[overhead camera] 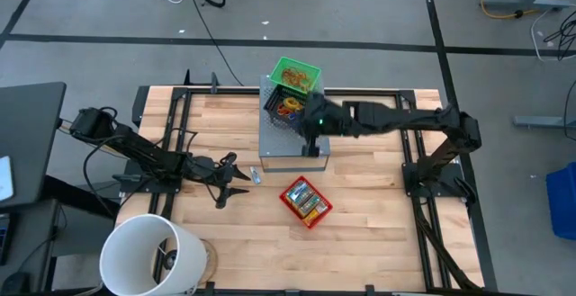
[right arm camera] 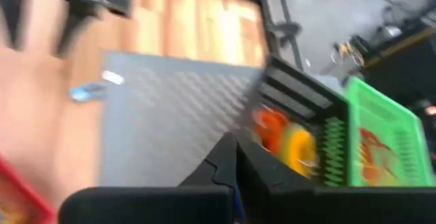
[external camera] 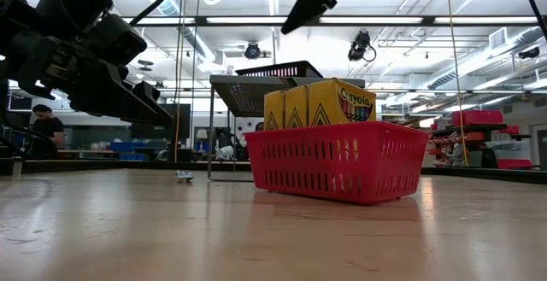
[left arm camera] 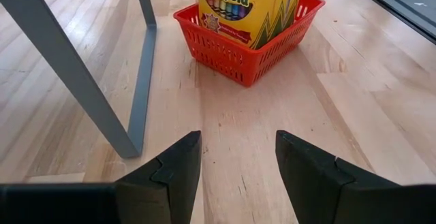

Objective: Pick & Place Office Desk Supplies
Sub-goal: Adjust the green basket on the shelf

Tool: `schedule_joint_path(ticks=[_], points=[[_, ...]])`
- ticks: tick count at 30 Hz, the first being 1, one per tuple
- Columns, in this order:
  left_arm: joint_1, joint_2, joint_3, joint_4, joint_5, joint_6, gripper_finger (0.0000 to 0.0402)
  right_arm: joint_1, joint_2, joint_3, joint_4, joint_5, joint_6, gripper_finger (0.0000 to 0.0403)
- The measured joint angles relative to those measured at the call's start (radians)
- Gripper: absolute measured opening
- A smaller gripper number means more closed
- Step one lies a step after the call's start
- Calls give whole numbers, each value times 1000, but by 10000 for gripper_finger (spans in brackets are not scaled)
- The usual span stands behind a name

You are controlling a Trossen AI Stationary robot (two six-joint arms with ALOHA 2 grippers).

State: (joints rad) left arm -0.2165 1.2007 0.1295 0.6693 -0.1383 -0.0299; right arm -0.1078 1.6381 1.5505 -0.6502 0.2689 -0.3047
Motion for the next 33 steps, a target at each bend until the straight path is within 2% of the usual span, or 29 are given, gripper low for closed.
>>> schedule_joint_path(ticks=[3, 5, 7, 10, 13, 17, 20, 25, 33], points=[[0, 0, 0, 0, 0, 0, 194, 45, 1, -44, 22, 26, 10, 4], [0, 0, 0, 0, 0, 0, 194, 53, 4, -56, 24, 101, -9, 3], [0, 0, 0, 3, 0, 0, 194, 30, 2, -56, 33, 161, -36, 3], [0, 0, 0, 9, 0, 0, 194, -59, 2, -42, 75, 160, -89, 2], [0, 0, -1, 13, 0, 0, 194, -191, 1, -5, 134, 105, -137, 1], [0, 0, -1, 13, 0, -5, 194, -390, 26, 40, 160, -66, -137, 1], [0, 0, -1, 14, 0, -6, 194, -502, 67, 71, 137, -152, -122, 1], [0, 0, -1, 16, 0, -8, 194, -577, 135, 95, 112, -222, -150, 1], [0, 0, -1, 17, 0, -17, 194, -609, 223, 175, 167, -195, -233, 0]])
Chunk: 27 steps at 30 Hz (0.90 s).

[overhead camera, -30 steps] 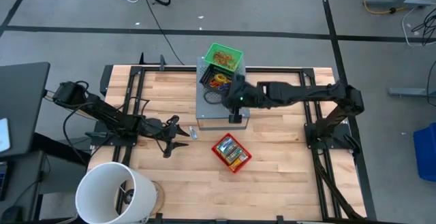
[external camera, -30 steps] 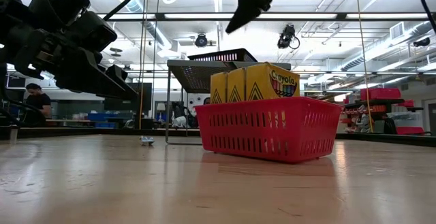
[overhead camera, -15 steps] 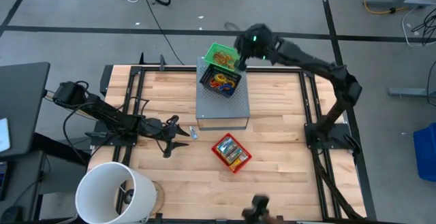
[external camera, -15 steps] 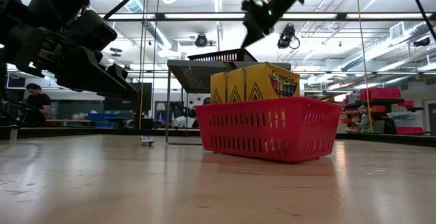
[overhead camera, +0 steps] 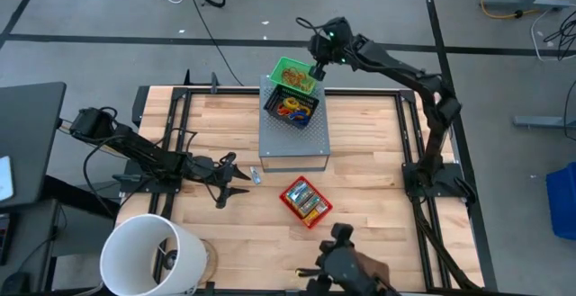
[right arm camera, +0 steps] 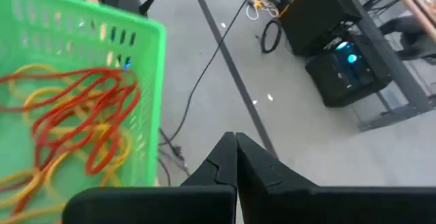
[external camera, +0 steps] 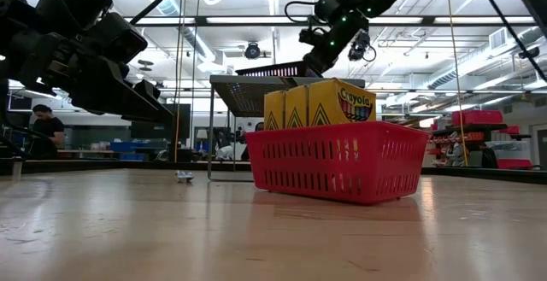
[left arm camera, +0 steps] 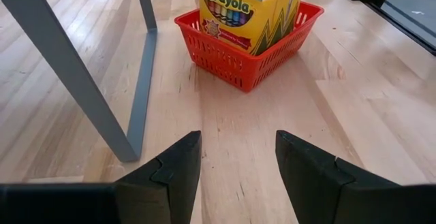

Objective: Pick & Place Office Desk Supplies
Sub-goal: Adjust the green basket on the shelf

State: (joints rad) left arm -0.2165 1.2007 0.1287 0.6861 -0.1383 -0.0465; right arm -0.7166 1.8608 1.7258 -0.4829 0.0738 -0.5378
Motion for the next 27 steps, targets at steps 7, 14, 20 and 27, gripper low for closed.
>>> schedule_joint_path(ticks=[7, 14, 20, 27], points=[[0, 0, 0, 0, 0, -23, 194, -6, 152, 203, -102, -38, -48, 0], [0, 0, 0, -3, 6, -36, 194, -3, 254, 419, -267, -76, -65, 0], [0, 0, 0, -14, 7, -36, 194, -8, 269, 440, -299, -87, -91, 0], [0, 0, 0, -16, 8, -37, 194, -11, 275, 440, -342, -143, -130, 0]])
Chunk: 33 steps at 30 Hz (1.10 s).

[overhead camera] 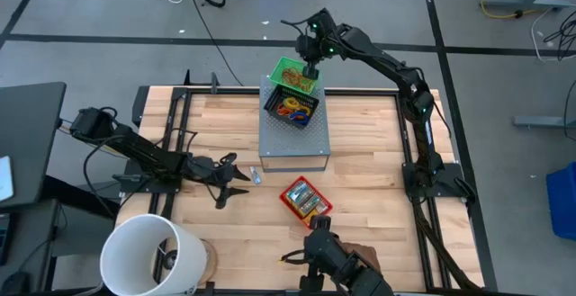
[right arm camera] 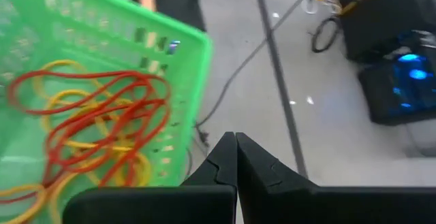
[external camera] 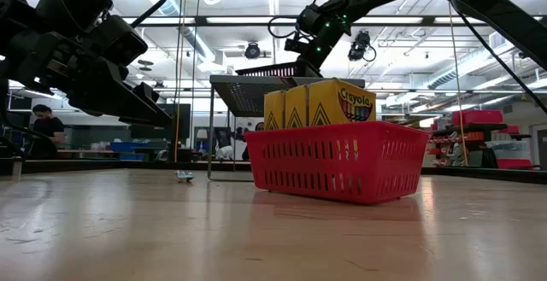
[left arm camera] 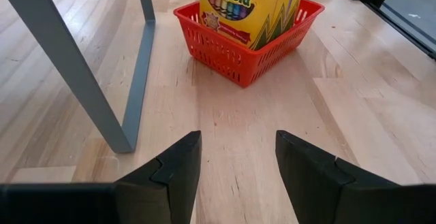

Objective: Pick & Place Office Desk Supplies
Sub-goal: Adjust the green basket on the shelf

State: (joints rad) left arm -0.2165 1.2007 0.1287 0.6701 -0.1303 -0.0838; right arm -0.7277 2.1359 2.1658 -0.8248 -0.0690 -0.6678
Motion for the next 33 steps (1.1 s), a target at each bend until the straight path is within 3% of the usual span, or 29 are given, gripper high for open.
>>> schedule_joint_path(ticks=[19, 33], points=[[0, 0, 0, -5, 0, -2, 194, 2, 6, 0, -37, -71, -67, 0], [0, 0, 0, -10, 0, -2, 194, 11, 5, 0, -64, -197, -164, 0]])
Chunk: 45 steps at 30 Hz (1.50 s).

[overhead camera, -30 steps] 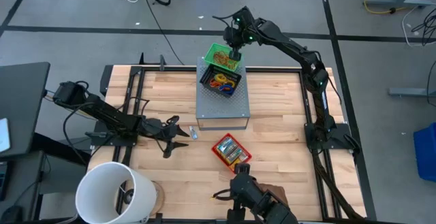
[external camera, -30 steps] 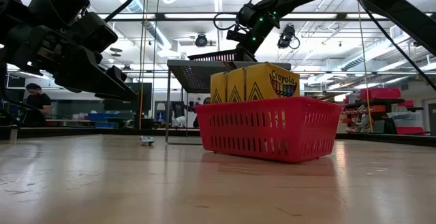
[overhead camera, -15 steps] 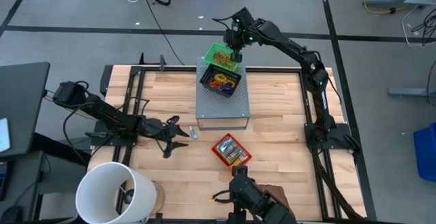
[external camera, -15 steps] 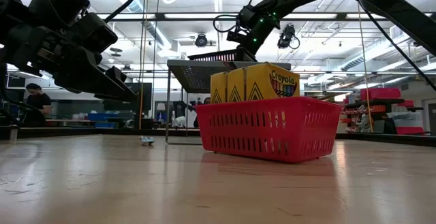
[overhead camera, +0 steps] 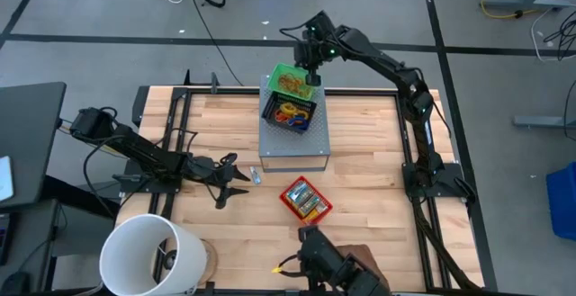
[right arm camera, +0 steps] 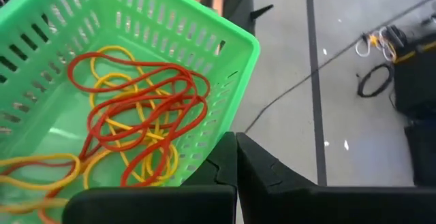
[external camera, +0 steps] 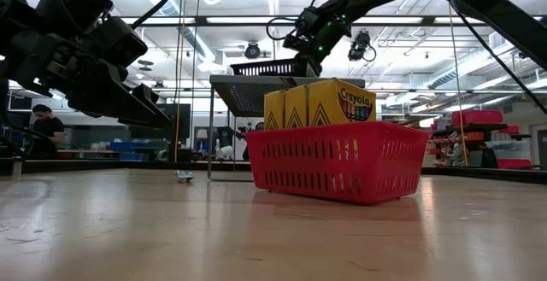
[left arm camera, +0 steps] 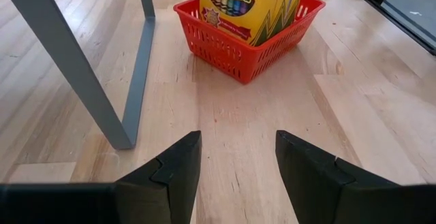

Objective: Pick & Place Office Desk Supplies
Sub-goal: Adjust the green basket on the shelf, then adjust the black basket on the shelf

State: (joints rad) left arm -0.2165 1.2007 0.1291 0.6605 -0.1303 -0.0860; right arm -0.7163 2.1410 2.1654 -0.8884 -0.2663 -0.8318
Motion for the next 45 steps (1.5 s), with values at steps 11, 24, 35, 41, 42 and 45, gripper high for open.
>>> schedule_joint_path(ticks=[11, 24, 35, 41, 42, 45], points=[[0, 0, 0, -6, 0, 0, 194, 24, 0, -1, 10, 50, -82, 0], [0, 0, 0, -6, -1, 4, 194, 212, -102, -2, 12, 235, 107, 0], [0, 0, 1, -14, 0, 31, 194, 611, -150, -47, -222, 302, 416, 0], [0, 0, 1, -14, 0, 32, 194, 740, -148, -215, -189, 417, 547, 0], [0, 0, 1, -13, 0, 33, 194, 751, -146, -253, -175, 477, 561, 0], [0, 0, 1, -6, 0, 34, 194, 764, -149, -335, -140, 614, 595, 0]])
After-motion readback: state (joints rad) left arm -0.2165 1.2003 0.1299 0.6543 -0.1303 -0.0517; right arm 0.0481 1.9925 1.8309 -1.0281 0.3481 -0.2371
